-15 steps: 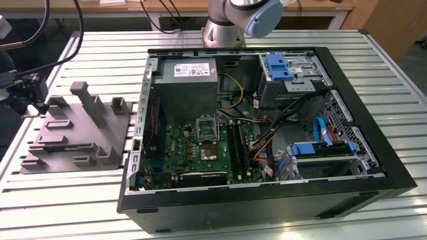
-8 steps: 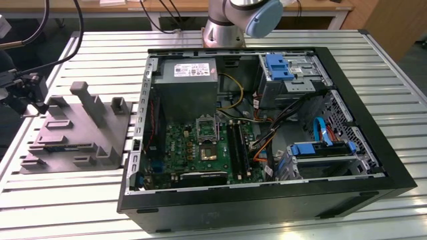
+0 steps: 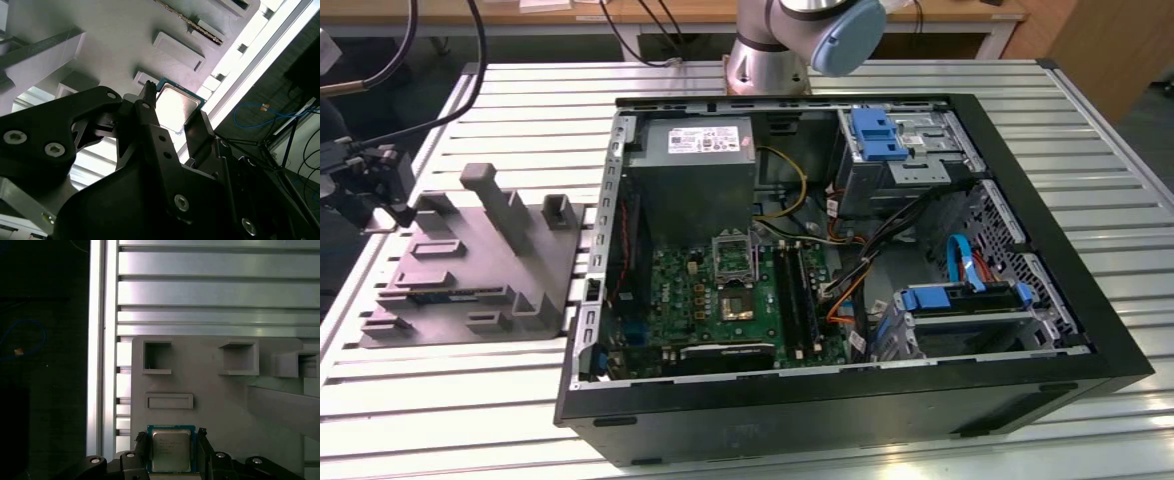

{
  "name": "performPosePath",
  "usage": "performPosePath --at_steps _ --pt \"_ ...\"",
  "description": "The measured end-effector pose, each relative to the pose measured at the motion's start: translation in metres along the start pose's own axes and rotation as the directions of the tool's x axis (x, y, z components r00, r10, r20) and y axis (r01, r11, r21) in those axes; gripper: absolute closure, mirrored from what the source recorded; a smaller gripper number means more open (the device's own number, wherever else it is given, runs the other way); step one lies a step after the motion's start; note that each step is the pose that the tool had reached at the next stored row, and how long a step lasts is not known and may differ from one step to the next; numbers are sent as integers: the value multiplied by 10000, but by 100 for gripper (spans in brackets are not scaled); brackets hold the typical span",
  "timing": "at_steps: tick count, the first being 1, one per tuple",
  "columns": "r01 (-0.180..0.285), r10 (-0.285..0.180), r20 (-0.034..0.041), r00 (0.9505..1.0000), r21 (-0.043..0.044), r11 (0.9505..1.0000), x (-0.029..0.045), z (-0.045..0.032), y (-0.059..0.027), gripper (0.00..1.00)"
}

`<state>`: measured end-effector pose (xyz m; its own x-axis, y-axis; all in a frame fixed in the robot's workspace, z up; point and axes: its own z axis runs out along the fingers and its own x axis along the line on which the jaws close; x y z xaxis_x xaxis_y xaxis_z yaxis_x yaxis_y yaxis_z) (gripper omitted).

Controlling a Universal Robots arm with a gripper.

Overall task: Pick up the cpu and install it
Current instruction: 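Pick up the cpu and move it towards the insertion slot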

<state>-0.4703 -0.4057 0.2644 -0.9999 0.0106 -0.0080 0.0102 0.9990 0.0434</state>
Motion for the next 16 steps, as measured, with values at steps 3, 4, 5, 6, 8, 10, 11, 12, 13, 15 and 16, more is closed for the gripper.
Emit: performPosePath --at_steps 3,4,5,6,8,10,11,12,13,15,16 --pt "0 0 0 10000 0 10000 0 -6 0 53" --pt "0 0 1 10000 0 10000 0 -7 0 53" --pt "0 0 1 10000 0 10000 0 -9 0 53" --pt "0 0 0 10000 0 10000 0 -11 0 53" --pt "0 0 0 10000 0 10000 0 -14 1 53" --pt "0 0 -1 10000 1 10000 0 -18 1 53" --pt "0 0 0 10000 0 10000 0 -19 1 53" --pt "0 0 0 10000 0 10000 0 -21 1 53" --pt "0 0 0 10000 0 10000 0 -23 1 53" --pt "0 0 0 10000 0 10000 0 -26 1 53" --pt "0 0 0 10000 0 10000 0 -28 1 53"
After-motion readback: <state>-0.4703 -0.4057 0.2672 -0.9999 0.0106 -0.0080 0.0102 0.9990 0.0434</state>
